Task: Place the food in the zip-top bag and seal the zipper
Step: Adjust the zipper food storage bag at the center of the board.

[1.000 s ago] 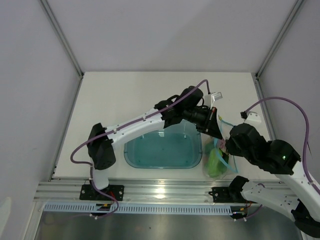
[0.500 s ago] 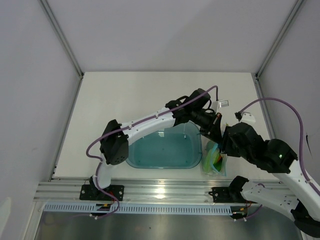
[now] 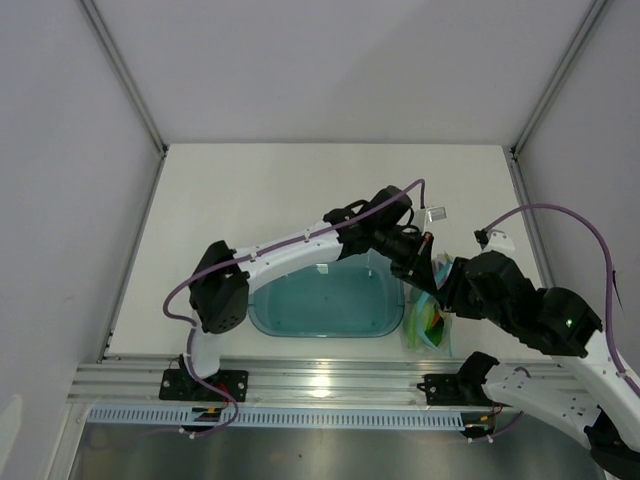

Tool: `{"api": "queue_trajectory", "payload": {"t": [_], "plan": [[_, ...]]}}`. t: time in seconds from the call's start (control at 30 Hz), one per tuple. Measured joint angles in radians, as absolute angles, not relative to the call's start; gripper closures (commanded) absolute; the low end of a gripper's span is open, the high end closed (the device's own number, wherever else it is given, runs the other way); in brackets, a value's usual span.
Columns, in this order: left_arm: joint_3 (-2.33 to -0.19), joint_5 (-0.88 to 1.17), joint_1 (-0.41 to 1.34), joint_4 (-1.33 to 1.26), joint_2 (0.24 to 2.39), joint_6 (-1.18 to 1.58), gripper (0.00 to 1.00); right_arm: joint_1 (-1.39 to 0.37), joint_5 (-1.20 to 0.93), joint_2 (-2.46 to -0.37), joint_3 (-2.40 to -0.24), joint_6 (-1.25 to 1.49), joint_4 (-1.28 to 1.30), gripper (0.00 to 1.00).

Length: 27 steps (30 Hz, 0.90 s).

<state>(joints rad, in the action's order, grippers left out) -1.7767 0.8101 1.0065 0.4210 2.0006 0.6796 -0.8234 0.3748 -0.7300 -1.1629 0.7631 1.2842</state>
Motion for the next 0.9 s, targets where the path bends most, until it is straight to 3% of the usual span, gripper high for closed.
{"api": "queue_trajectory", "payload": {"t": [0.1, 0.13, 0.2, 0.23, 0.37, 0.57, 0.9], "plan": [[-1.712, 0.791, 1.005, 0.368, 1.961, 0.726, 0.97, -0.822, 0.341, -0.719, -1.147, 0.763, 1.264, 0.56], [-1.695, 0.789, 1.005, 0.35, 1.949, 0.74, 0.83, -0.822, 0.331, -0.718, -1.143, 0.763, 1.258, 0.56], [-1.666, 0.789, 1.005, 0.313, 1.928, 0.767, 0.75, -0.822, 0.319, -0.718, -1.137, 0.763, 1.244, 0.56], [-1.651, 0.787, 1.005, 0.299, 1.916, 0.777, 0.65, -0.821, 0.311, -0.718, -1.136, 0.763, 1.239, 0.56], [-1.61, 0.783, 0.998, 0.242, 1.887, 0.806, 0.5, -0.82, 0.287, -0.706, -1.132, 0.763, 1.223, 0.56], [-1.573, 0.789, 0.993, 0.185, 1.876, 0.822, 0.4, -0.813, 0.265, -0.692, -1.118, 0.763, 1.202, 0.54], [-1.559, 0.791, 0.992, 0.173, 1.867, 0.831, 0.37, -0.805, 0.218, -0.684, -1.094, 0.739, 1.162, 0.51]]}}
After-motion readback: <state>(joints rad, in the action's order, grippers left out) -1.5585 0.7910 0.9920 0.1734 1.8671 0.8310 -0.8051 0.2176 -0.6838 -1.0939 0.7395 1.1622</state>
